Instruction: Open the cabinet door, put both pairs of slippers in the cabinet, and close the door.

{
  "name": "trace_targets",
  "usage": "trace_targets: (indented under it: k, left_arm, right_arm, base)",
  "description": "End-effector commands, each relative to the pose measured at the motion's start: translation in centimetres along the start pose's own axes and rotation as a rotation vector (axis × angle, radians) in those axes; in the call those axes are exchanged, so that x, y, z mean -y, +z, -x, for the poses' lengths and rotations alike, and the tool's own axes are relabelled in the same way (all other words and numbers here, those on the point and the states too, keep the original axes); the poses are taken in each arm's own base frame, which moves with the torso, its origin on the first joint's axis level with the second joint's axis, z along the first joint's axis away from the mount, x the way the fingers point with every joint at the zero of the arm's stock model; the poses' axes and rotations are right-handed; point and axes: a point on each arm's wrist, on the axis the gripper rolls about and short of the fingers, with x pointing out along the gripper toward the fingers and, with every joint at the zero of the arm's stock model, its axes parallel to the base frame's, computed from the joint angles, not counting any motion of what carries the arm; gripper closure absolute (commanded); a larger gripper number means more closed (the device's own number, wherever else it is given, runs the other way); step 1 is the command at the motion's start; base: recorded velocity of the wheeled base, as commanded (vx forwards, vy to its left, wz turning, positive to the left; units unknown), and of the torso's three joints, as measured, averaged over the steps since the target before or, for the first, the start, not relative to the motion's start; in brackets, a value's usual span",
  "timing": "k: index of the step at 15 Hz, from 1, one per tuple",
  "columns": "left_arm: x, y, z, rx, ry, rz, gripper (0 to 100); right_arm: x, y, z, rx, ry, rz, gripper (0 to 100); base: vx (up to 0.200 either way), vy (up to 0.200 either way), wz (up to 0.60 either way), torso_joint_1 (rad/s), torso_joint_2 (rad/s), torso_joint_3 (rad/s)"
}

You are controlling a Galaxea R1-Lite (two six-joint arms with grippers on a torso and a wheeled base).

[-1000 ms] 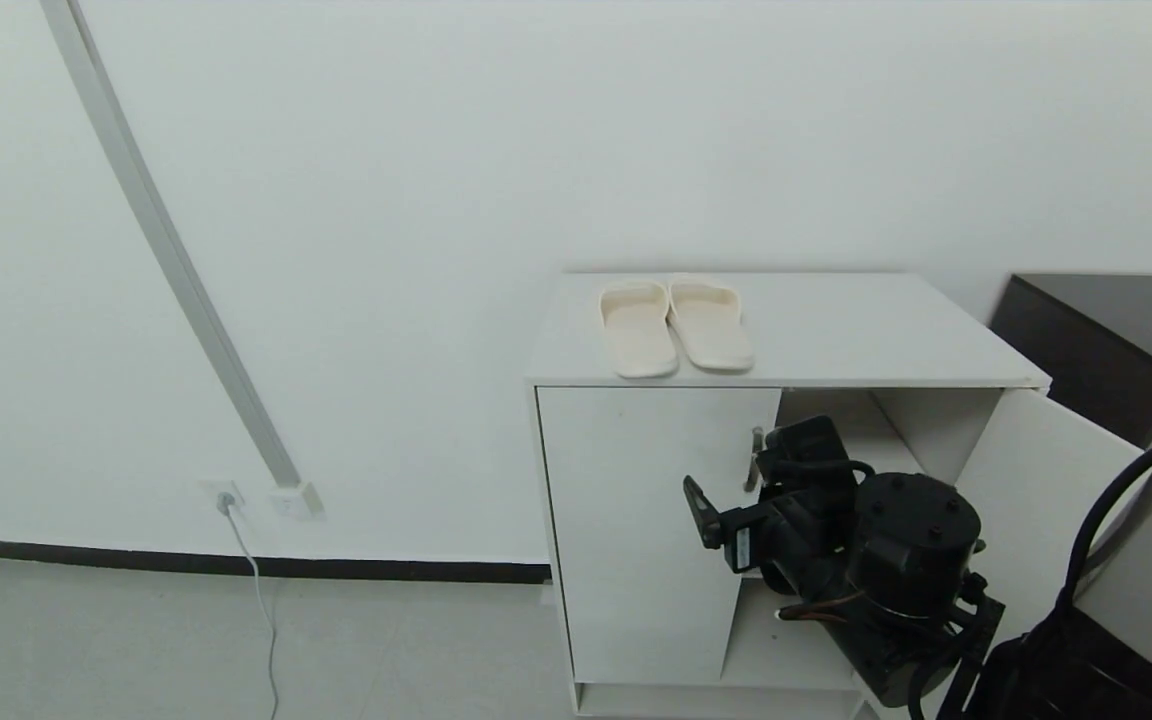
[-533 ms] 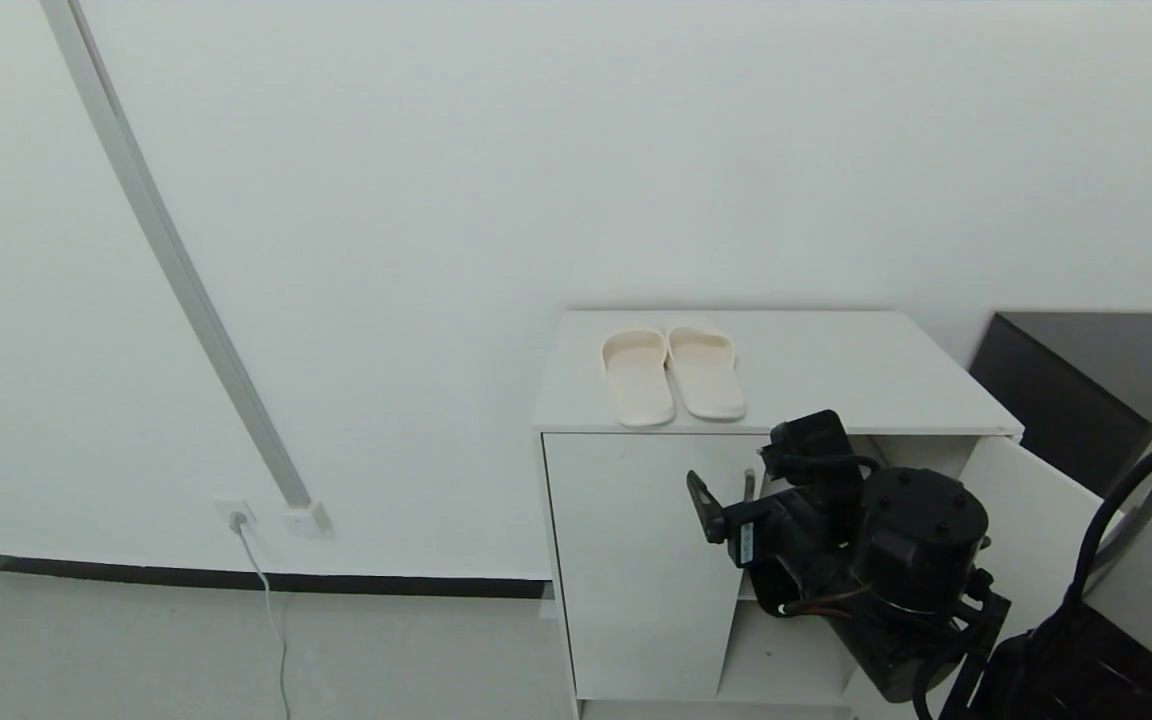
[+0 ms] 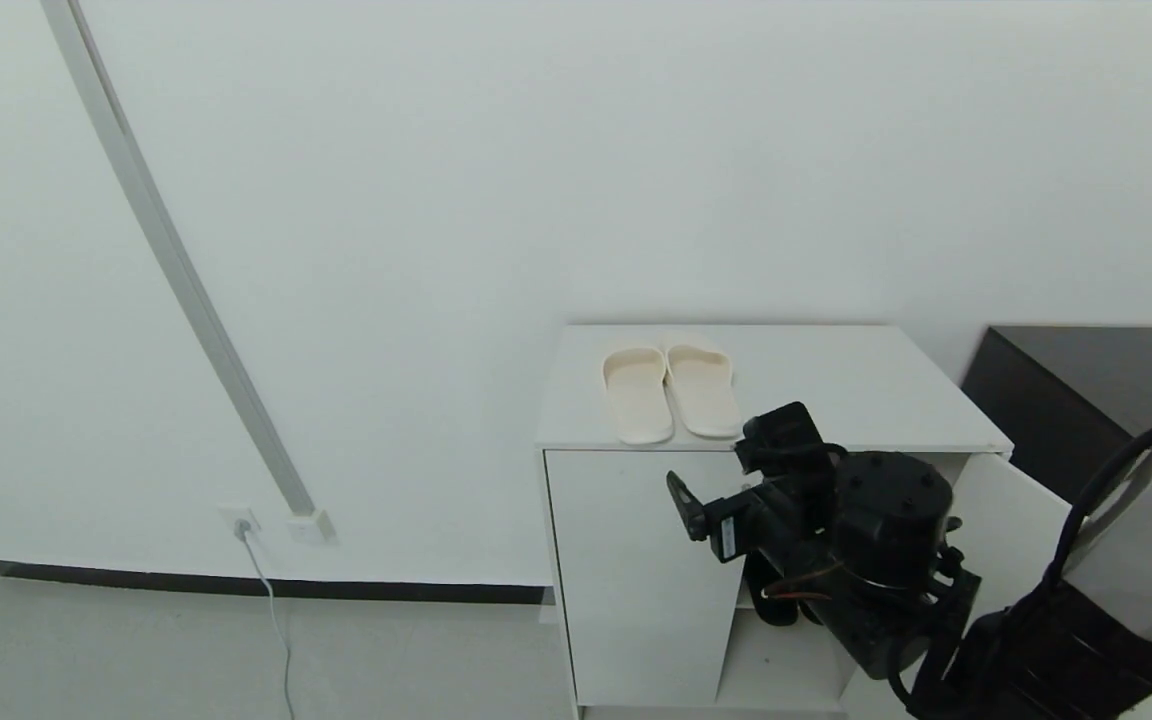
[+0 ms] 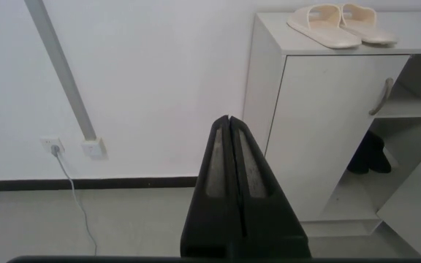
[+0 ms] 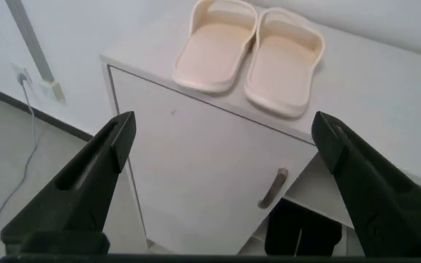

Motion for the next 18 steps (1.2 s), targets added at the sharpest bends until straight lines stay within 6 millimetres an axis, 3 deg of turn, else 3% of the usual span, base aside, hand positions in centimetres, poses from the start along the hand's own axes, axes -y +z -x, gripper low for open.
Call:
trace_targets:
  k: [1, 4, 6, 11, 18]
  left_arm:
    - [0.0, 0.0, 0.0, -0.001, 0.001, 0.0, 100]
    - [0.0, 0.0, 0.0, -0.001, 0.001, 0.0, 100]
    - [0.0, 0.0, 0.0, -0.001, 0.001, 0.0, 100]
    - [0.0, 0.0, 0.0, -0.003, -0.001, -0.001, 100]
    - [0.0, 0.0, 0.0, -0.003, -0.001, -0.001, 100]
  right_arm:
    - [-0.5, 1.6, -2.4, -0.038, -0.003, -0.066, 0]
    - [-1.0, 4.4, -4.3, -0.165, -0.01, -0.203, 0]
    - [-1.0, 5.1, -4.5, -0.172, -0.014, -0.21, 0]
    - [-0.7, 4.0, -4.8, -0.199, -0.03, -0.203, 0]
    - [-1.5, -0.3, -7.1, -0.209, -0.082, -0.195, 0]
  base:
    - [0.0, 0.0, 0.0, 0.0, 0.0, 0.0]
    - [0.0, 0.0, 0.0, 0.0, 0.0, 0.0]
    - [0.0, 0.0, 0.0, 0.0, 0.0, 0.0]
    - [0.16, 0.0, 0.0, 0.0, 0.0, 0.002]
    - [0.2, 0.0, 0.0, 0.009, 0.0, 0.0]
